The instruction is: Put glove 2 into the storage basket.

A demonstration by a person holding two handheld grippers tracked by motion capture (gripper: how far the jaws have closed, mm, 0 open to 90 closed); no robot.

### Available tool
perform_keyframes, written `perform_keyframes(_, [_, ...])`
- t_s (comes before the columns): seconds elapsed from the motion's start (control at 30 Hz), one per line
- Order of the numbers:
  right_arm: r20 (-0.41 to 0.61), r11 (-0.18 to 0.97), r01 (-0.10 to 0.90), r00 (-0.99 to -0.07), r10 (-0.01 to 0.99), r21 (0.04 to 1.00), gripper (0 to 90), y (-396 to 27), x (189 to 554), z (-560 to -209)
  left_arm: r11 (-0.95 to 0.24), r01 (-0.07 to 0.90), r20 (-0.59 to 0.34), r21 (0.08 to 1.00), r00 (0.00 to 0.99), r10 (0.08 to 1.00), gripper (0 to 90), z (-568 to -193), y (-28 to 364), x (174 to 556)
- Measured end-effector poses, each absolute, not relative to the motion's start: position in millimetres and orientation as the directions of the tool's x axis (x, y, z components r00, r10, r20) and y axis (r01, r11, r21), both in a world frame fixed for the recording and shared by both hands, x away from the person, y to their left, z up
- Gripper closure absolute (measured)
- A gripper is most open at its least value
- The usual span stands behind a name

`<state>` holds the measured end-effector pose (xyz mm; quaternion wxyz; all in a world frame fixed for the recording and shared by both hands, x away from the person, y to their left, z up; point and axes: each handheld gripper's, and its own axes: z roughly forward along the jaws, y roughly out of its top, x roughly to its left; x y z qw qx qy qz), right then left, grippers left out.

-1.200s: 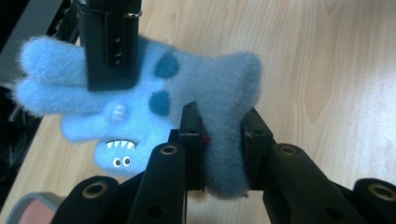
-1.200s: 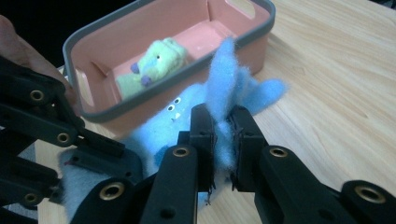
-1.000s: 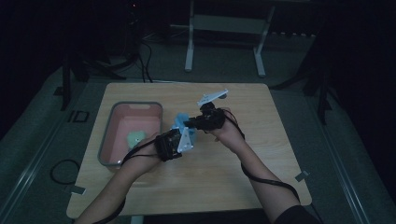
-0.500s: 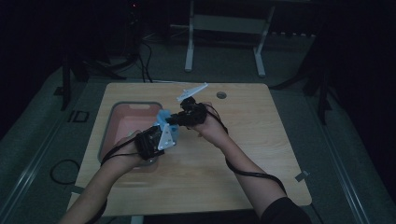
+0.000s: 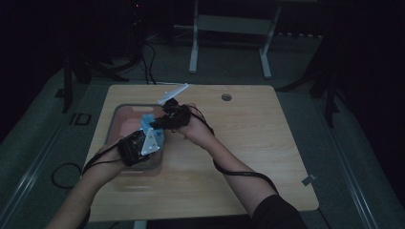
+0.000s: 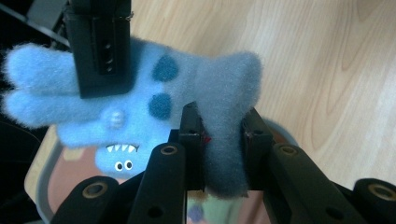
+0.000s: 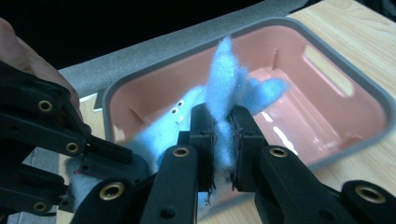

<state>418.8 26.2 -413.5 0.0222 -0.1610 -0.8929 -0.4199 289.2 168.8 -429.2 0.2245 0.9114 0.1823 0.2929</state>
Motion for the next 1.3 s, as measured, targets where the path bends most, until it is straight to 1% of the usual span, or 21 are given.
perform_keyframes(0.23, [0.19, 0.605, 0.302, -0.951, 0.244, 0.736, 81.6, 51.3, 417.7, -416.9, -0.831, 0.233, 0.448, 0.505, 0.752, 0.484, 75.9, -432.9, 187.6, 283.7])
perform_keyframes(0.43, [0.195, 0.618, 0.303, -0.951, 0.238, 0.726, 81.6, 64.4, 419.4, -423.8, -0.825, 0.24, 0.439, 0.512, 0.752, 0.492, 76.0, -441.0, 194.6, 284.6])
perform_keyframes(0.73, [0.227, 0.64, 0.342, -0.939, 0.259, 0.688, 81.4, 74.5, 429.4, -450.5, -0.808, 0.287, 0.378, 0.514, 0.77, 0.514, 75.8, -467.0, 200.6, 297.2])
perform_keyframes(0.83, [0.231, 0.66, 0.355, -0.934, 0.271, 0.662, 81.3, 78.7, 432.2, -461.9, -0.825, 0.298, 0.377, 0.48, 0.779, 0.501, 75.8, -481.4, 197.9, 301.9])
perform_keyframes(0.93, [0.224, 0.678, 0.357, -0.934, 0.279, 0.643, 81.2, 82.0, 432.8, -472.9, -0.83, 0.314, 0.355, 0.461, 0.792, 0.497, 75.6, -491.6, 197.4, 306.6])
perform_keyframes(1.07, [0.197, 0.705, 0.347, -0.937, 0.289, 0.618, 80.9, 86.5, 433.4, -481.4, -0.821, 0.334, 0.311, 0.464, 0.806, 0.503, 75.4, -495.3, 200.2, 312.1])
perform_keyframes(1.2, [0.199, 0.708, 0.356, -0.934, 0.297, 0.61, 79.8, 87.9, 436.5, -484.6, -0.808, 0.355, 0.275, 0.47, 0.811, 0.516, 74.6, -495.2, 202.8, 317.0])
perform_keyframes(1.3, [0.193, 0.71, 0.355, -0.934, 0.301, 0.608, 77.3, 87.7, 437.0, -485.8, -0.803, 0.366, 0.261, 0.47, 0.812, 0.523, 71.3, -496.8, 202.4, 318.7])
